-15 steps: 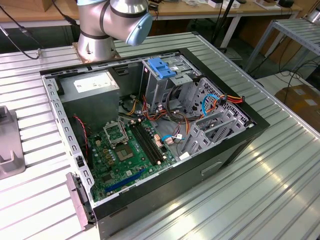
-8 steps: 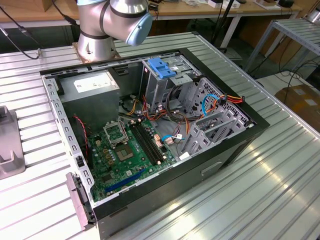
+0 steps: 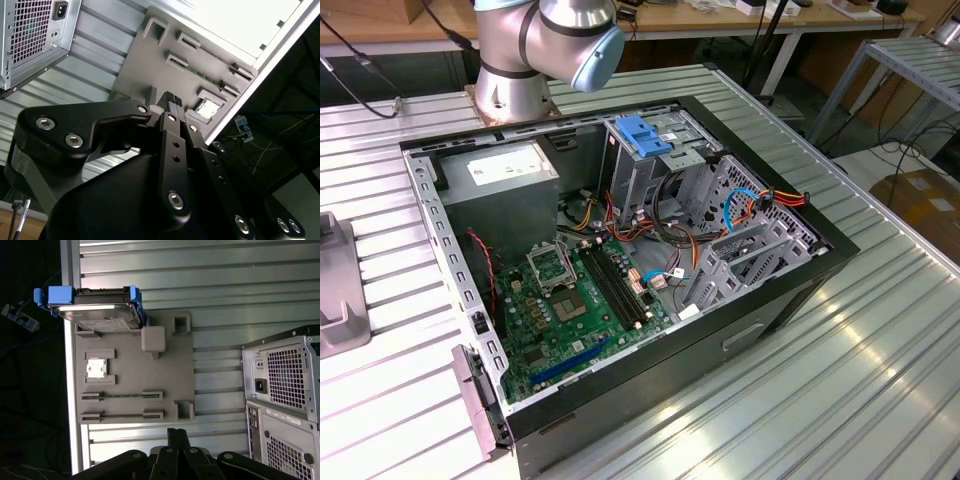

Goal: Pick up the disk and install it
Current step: 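Reach for the disk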

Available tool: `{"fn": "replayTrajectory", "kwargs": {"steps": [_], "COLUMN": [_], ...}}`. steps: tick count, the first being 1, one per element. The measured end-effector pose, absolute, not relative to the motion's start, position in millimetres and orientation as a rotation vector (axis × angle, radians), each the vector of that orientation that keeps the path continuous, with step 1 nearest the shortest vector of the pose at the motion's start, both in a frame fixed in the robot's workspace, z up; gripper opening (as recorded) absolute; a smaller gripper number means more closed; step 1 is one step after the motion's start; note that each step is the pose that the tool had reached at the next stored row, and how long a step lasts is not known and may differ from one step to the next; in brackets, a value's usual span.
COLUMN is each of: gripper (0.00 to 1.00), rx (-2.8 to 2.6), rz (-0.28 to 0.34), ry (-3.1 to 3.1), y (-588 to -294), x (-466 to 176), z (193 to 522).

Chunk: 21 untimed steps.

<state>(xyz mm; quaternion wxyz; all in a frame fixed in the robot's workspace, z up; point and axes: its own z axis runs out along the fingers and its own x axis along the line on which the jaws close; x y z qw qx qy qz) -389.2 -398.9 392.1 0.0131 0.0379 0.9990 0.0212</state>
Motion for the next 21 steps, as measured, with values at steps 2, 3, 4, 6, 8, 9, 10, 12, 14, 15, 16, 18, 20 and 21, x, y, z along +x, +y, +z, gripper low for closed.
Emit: {"fn": "replayTrajectory", "kwargs": {"steps": [2, 3, 4, 6, 8, 9, 10, 12, 14, 15, 16, 18, 20, 21], "gripper": [0.1, 0.1, 0.1, 0.1, 0.1, 0.1, 0.1, 0.1, 0.1, 0.1, 0.1, 0.1, 0.1, 0.1], "rx": [0.118, 0.118, 0.118, 0.118, 0.118, 0.118, 0.118, 0.118, 0.118, 0.118, 0.118, 0.118, 0.118, 0.118], "rz": [0.066, 0.066, 0.066, 0.066, 0.066, 0.066, 0.066, 0.066, 0.066, 0.066, 0.066, 0.066, 0.066, 0.066], "ry": [3.112, 3.112, 3.112, 3.112, 3.112, 3.112, 3.113, 3.112, 3.112, 3.112, 3.112, 3.112, 3.112, 3.113], "y": [-399.0, -399.0, -398.9, -398.9, -398.9, -398.9, -399.0, -399.0, -398.9, -398.9, -399.0, -398.9, -398.9, -399.0], "x": [-390.8, -391.2, -391.6, -392.3, -393.3, -393.8, -394.2, -394.9, -395.4, -395.7, -396.0, -396.6, -397.2, -397.7], "z": [392.1, 392.1, 392.1, 392.1, 392.1, 392.1, 392.2, 392.1, 392.1, 392.1, 392.1, 392.1, 392.1, 392.1]}}
